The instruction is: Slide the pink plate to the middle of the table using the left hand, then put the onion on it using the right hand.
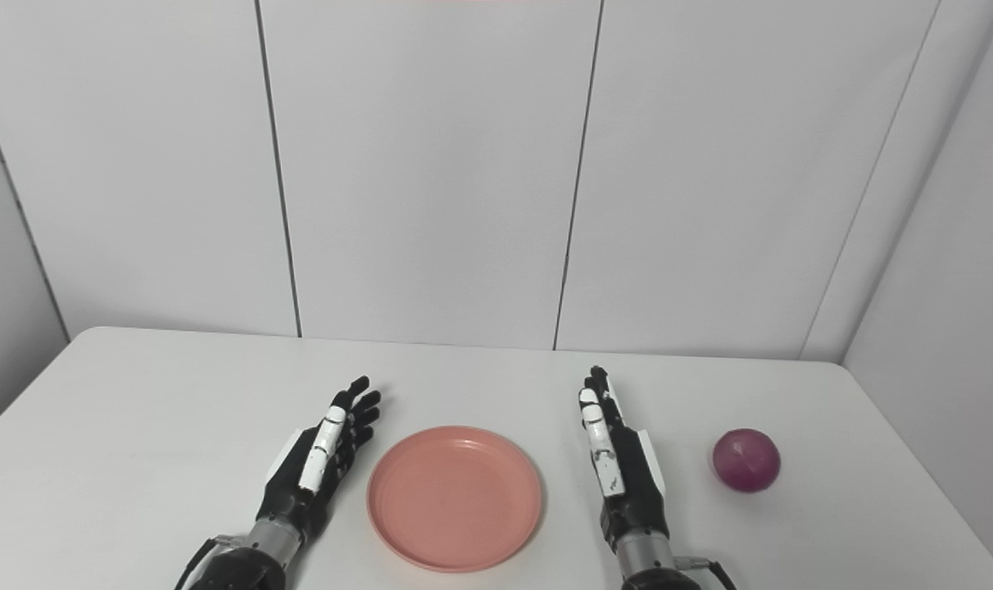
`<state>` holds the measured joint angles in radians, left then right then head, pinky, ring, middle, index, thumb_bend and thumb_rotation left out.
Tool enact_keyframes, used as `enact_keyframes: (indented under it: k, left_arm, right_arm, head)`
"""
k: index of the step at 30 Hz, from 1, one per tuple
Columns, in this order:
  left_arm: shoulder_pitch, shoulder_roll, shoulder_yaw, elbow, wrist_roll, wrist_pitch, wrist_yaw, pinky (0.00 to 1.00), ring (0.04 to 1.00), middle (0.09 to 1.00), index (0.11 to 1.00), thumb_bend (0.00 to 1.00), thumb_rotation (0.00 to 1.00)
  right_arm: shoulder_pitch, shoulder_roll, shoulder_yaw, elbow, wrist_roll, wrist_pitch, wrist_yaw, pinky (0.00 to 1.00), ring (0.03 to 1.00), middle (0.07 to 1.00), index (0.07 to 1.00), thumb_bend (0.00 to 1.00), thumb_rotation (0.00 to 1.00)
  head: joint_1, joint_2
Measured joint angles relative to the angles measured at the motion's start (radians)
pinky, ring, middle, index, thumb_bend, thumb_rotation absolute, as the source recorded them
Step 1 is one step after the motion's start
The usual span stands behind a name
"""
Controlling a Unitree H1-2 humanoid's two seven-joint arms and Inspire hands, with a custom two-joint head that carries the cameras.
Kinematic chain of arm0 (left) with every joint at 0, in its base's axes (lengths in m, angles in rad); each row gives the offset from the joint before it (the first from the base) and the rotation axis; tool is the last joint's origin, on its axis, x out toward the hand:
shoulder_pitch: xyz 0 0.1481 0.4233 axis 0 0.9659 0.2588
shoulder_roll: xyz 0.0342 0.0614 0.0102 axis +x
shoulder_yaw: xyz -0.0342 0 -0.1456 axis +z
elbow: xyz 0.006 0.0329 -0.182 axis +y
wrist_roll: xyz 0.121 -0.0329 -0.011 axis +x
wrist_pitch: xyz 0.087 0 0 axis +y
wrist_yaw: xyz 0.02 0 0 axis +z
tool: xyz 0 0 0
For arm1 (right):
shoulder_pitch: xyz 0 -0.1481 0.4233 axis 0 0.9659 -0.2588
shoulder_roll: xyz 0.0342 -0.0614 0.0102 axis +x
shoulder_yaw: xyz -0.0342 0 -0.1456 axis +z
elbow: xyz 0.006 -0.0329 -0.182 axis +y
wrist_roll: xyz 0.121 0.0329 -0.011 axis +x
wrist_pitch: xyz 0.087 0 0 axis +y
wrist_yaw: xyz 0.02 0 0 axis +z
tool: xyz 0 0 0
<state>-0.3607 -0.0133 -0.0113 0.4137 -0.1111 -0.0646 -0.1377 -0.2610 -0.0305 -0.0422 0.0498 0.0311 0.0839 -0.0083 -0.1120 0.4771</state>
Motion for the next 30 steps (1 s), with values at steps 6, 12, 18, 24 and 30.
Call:
enact_keyframes:
  k: [6,12,18,24,30]
  left_arm:
    - [0.000,0.000,0.022,0.000,-0.019,-0.010,-0.004,0.95,0.947,0.945,0.948,0.61,1.00]
    - [-0.007,0.002,0.031,0.019,-0.024,-0.044,-0.017,0.94,0.945,0.939,0.941,0.63,1.00]
    - [-0.009,0.003,0.041,0.024,-0.052,-0.061,-0.036,0.93,0.941,0.933,0.929,0.62,1.00]
    - [-0.016,0.003,0.054,0.036,-0.079,-0.074,-0.045,0.92,0.932,0.922,0.918,0.63,1.00]
    - [-0.027,0.005,0.060,0.055,-0.079,-0.080,-0.059,0.93,0.943,0.932,0.929,0.64,1.00]
  right_arm:
    - [-0.027,-0.044,-0.017,-0.018,-0.075,-0.036,-0.043,1.00,0.982,0.986,0.988,0.58,0.97]
    - [-0.039,-0.109,-0.012,-0.065,-0.212,-0.010,-0.062,0.98,0.986,0.975,0.978,0.62,0.99]
    - [-0.039,-0.177,0.006,-0.080,-0.371,0.081,-0.074,0.90,0.952,0.967,0.958,0.57,0.83]
    - [-0.050,-0.228,0.034,-0.121,-0.484,0.206,-0.046,0.83,0.930,0.962,0.941,0.62,0.71]
    - [-0.062,-0.265,0.050,-0.132,-0.561,0.281,-0.024,0.81,0.911,0.931,0.920,0.67,0.64]
  head:
    - [-0.015,0.003]
    - [-0.032,0.003]
    - [-0.084,-0.009]
    - [-0.132,-0.018]
    - [-0.176,-0.029]
